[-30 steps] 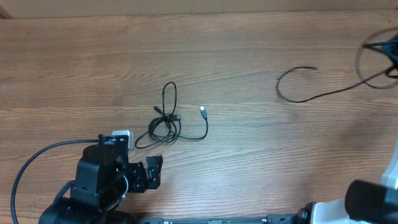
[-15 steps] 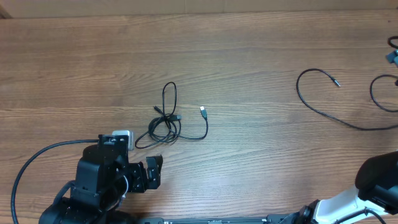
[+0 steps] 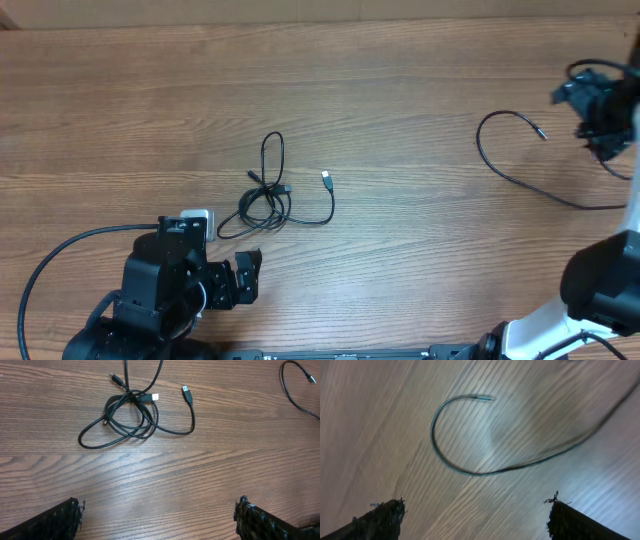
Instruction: Untangle cables
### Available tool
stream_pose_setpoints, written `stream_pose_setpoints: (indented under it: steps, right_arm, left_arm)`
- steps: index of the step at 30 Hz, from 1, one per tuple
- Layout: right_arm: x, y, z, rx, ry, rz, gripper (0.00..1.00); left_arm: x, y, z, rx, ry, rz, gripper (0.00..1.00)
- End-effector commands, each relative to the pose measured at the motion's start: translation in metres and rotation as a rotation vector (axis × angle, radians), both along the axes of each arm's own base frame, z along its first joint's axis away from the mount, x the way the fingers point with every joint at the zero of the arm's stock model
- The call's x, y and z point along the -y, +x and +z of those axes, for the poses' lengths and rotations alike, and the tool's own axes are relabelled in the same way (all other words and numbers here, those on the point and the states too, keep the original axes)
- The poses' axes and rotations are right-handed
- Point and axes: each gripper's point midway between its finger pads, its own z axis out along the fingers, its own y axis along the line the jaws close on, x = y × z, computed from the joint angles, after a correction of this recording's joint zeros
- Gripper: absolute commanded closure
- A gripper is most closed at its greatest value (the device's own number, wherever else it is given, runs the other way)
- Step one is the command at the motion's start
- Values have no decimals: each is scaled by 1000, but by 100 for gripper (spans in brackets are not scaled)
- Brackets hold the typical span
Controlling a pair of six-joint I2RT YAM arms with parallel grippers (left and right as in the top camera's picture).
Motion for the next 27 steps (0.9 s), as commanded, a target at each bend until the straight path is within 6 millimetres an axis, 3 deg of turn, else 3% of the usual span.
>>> stream_pose_setpoints:
  steps: [1, 7, 14, 21, 27]
  right_arm:
    - [-19, 5, -36, -39, 28, 47, 7]
    - [-34, 3, -89, -83, 49, 75, 8]
    - [-46, -13, -139, -125, 64, 93, 15]
    - [-48, -22, -164, -127, 77, 42, 17]
    - [-41, -24, -169, -127, 35, 33, 19]
  left_arm:
    - [2, 0, -3, -5, 6, -18, 0]
    - [2, 0, -3, -5, 6, -18, 1]
    - [2, 0, -3, -4, 6, -18, 0]
    - [2, 0, -3, -5, 6, -18, 0]
    - [2, 0, -3, -5, 6, -18, 0]
